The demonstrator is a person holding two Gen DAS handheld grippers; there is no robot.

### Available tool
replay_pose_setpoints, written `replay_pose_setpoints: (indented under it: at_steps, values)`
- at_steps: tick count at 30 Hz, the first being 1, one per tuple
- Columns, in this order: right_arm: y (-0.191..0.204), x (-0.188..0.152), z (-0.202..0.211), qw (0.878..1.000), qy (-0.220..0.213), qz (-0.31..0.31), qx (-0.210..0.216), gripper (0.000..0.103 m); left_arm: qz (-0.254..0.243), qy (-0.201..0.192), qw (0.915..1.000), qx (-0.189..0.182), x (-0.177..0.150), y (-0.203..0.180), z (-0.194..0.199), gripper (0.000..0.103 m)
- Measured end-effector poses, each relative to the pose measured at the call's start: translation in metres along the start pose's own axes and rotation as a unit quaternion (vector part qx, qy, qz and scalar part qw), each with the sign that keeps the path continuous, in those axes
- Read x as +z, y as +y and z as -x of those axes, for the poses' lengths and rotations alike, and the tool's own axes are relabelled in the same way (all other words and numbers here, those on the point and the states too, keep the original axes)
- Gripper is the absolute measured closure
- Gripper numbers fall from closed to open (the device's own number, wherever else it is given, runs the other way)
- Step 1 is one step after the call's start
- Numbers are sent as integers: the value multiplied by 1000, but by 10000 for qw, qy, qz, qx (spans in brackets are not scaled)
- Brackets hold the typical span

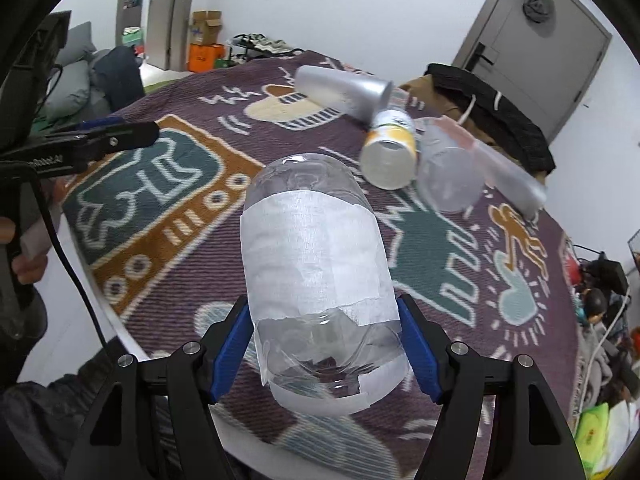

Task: Flip cup upside down
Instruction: 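Lift the cup with the right gripper and carry it toward the left gripper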

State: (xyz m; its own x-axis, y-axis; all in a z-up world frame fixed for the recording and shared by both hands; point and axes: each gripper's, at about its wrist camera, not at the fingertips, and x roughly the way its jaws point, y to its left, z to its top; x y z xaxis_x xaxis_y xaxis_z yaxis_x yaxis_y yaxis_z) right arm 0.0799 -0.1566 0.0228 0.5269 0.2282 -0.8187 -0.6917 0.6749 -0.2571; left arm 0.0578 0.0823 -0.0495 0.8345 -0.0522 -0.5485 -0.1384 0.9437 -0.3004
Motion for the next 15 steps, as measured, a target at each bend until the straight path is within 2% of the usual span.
replay_pose_setpoints:
  at_steps: [4, 7, 12, 15]
  values:
    - [5, -2, -12, 10000, 8, 5, 31, 30, 5, 32, 10000, 47, -1, 3, -1, 1]
    - [4, -4, -20, 9998, 121, 0, -134, 29, 13, 16, 10000, 59, 1, 3, 1, 1]
    - [-4, -1, 0, 9996, -258, -72, 60, 28, 160, 1, 9999, -13, 6, 3, 0, 1]
    - [-8, 0, 12, 9992, -395, -61, 68, 20, 163, 22, 9998, -90, 7, -2, 0, 1]
